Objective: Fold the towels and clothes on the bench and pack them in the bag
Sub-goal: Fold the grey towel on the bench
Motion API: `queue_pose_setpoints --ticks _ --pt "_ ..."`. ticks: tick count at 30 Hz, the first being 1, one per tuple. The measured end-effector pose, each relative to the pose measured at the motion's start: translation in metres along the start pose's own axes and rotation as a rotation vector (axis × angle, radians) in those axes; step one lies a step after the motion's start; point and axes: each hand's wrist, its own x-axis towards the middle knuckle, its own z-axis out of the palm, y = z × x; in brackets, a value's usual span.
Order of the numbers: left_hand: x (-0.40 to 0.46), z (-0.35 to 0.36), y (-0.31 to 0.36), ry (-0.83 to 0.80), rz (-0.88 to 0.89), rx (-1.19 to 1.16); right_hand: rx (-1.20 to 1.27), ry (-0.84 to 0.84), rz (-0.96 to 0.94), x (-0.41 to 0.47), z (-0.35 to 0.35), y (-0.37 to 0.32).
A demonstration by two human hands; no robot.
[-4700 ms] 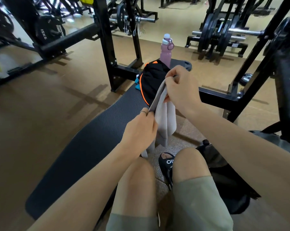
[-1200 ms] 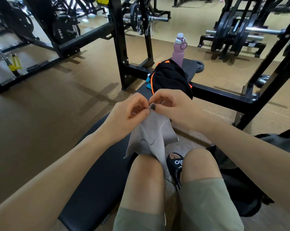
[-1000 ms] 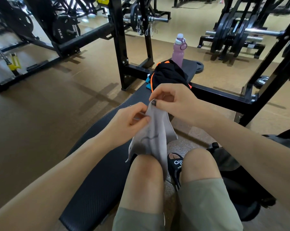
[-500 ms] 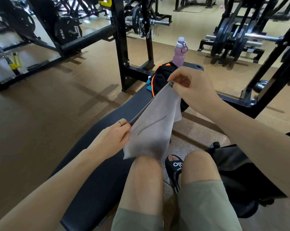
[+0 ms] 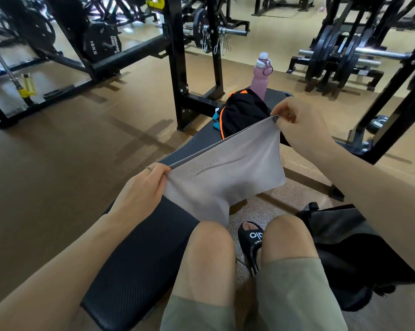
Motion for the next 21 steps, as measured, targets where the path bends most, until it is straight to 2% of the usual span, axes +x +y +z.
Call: queue_pose_setpoints --ticks 7,12,18,21 --pt "0.016 -0.023 0.002 0.067 0.047 0.01 0.009 -0.02 0.149 0.0 -0.003 0.017" --pt "0.031 -0.039 0.003 0.061 0.148 0.081 0.227 -0.032 0.303 0.005 -0.003 0.023" --pt "0.046 -0.06 0.0 0.131 0.223 0.25 0.258 -0.028 0.288 0.013 -0.005 0.016" --pt "0.045 -0.068 0.0 0.067 0.295 0.379 0.26 -0.038 0.275 0.017 -0.005 0.013"
